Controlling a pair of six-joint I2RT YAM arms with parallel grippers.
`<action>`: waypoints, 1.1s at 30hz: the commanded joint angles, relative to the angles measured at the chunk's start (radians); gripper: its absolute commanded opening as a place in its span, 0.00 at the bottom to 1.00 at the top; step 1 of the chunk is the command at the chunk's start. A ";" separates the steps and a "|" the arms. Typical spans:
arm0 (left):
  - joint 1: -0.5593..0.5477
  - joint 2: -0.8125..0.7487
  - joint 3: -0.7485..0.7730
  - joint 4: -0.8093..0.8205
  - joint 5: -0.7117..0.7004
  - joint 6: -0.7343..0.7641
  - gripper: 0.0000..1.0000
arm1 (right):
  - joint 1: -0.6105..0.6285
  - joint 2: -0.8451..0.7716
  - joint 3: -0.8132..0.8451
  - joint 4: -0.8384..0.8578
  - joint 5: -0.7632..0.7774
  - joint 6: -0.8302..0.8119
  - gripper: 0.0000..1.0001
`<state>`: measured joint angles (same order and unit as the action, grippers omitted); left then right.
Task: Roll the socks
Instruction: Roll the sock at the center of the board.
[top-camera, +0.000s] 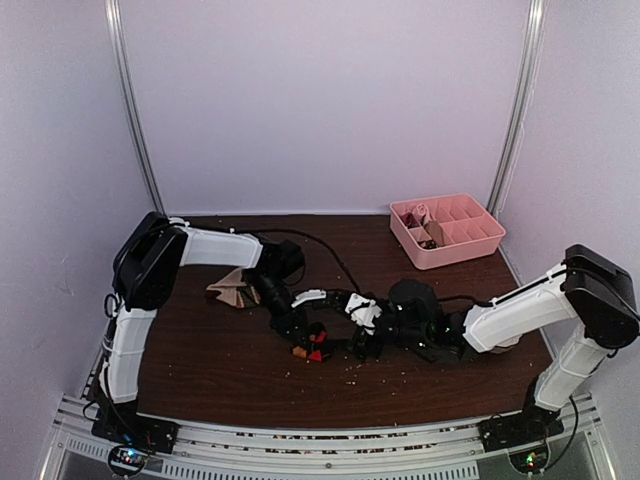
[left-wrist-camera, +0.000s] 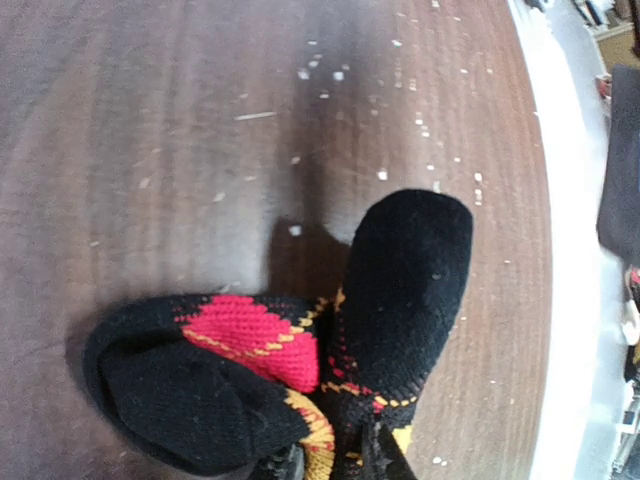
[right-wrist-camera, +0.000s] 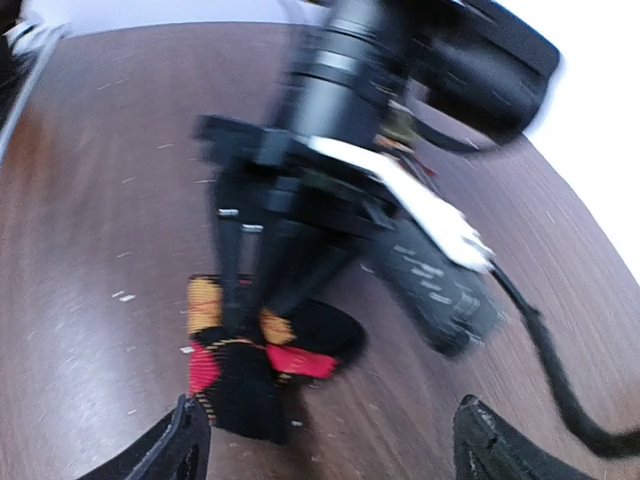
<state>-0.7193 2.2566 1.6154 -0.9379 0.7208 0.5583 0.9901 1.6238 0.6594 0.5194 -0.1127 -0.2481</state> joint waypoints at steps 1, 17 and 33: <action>-0.016 0.101 -0.010 -0.110 -0.040 0.076 0.13 | 0.051 0.013 -0.042 0.036 -0.216 -0.283 0.84; -0.016 0.129 0.018 -0.137 -0.037 0.081 0.12 | 0.114 0.233 0.157 -0.130 -0.011 -0.532 0.61; -0.013 0.107 0.021 -0.176 -0.002 0.139 0.29 | 0.106 0.396 0.317 -0.471 -0.109 -0.276 0.17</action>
<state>-0.7193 2.3203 1.6661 -1.0908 0.8238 0.6590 1.1057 1.9259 0.9298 0.2863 -0.1493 -0.6617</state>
